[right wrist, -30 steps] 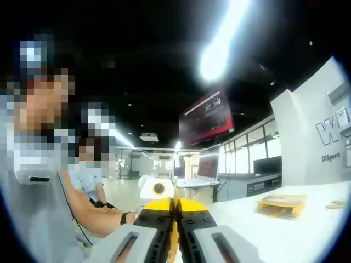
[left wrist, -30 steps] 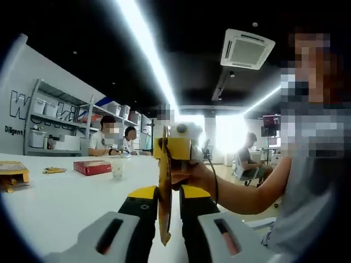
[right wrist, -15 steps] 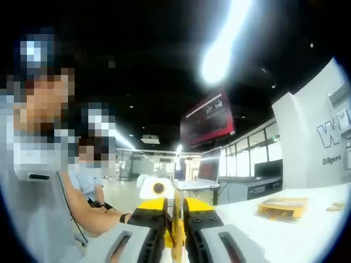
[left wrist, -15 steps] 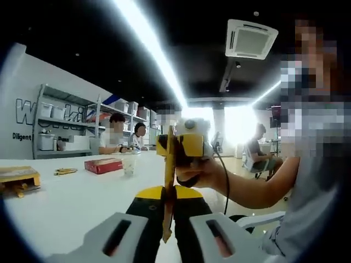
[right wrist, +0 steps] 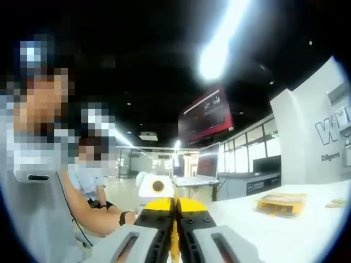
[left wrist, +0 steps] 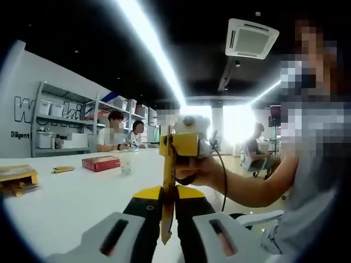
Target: Tear open the coffee pouch, take out the coffee, and pour the coffee from the pouch into the cup
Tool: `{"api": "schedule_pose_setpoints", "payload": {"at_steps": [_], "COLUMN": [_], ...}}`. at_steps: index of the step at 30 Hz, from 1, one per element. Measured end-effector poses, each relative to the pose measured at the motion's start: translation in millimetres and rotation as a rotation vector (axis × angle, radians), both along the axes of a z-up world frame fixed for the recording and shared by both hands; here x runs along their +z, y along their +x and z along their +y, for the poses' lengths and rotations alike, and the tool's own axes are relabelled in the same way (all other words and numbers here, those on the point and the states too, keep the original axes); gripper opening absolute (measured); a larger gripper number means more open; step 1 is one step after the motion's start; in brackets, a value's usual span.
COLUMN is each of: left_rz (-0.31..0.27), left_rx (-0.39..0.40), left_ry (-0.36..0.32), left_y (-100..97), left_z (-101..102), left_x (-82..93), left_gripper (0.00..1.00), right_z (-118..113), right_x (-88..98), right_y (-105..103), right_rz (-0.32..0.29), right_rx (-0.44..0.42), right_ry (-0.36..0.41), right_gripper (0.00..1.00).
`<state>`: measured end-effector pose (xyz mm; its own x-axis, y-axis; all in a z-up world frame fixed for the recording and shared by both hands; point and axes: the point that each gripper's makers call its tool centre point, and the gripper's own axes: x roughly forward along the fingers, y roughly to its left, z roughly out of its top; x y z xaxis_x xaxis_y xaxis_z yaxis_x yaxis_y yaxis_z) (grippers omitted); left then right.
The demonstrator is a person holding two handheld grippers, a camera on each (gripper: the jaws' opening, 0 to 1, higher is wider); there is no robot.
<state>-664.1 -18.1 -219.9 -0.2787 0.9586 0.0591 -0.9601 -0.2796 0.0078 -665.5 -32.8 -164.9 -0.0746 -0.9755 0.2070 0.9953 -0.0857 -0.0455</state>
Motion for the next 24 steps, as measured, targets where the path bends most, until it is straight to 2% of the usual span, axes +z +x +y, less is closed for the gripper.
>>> {"api": "schedule_pose_setpoints", "payload": {"at_steps": [6,7,8,12,16,18,20,22,24], "left_rz": [0.009,0.007,0.006,-0.022,-0.048,-0.045,-0.007,-0.021,-0.014], "left_rx": [0.014,0.015,0.013,-0.014,-0.009,-0.015,0.009,0.024,0.027], "left_ry": [-0.003,-0.001,0.002,0.018,0.057,0.037,0.021,0.017,0.019], "left_y": [-3.3,-3.9,-3.7,-3.5,-0.3,4.1,4.2,2.1,1.8], "left_z": [-1.9,-2.4,-2.4,-1.7,-1.2,-0.8,-2.3,-3.1,-3.5], "left_x": [2.2,2.7,3.6,4.8,9.4,9.1,9.7,8.5,7.9], "left_gripper": [0.08,0.08,0.08,0.11,0.22,0.12,0.09,0.08,0.08], "right_z": [0.5,0.5,0.3,-0.2,-0.8,-2.5,-3.2,-2.4,-1.6], "right_x": [2.3,2.4,1.8,3.3,4.1,4.6,5.1,4.5,5.0], "right_y": [-3.1,-3.3,-3.5,-6.1,-10.6,-8.2,-4.7,-8.7,-12.8], "right_rz": [0.007,0.005,0.006,-0.005,-0.019,-0.014,-0.014,0.005,0.0], "right_rx": [-0.009,-0.009,-0.01,-0.015,-0.013,-0.01,0.004,-0.015,-0.028], "right_ry": [-0.021,-0.02,-0.013,0.001,-0.007,-0.005,-0.008,-0.019,-0.03], "right_gripper": [0.14,0.13,0.07,0.03,0.03,0.03,0.05,0.08,0.19]}}
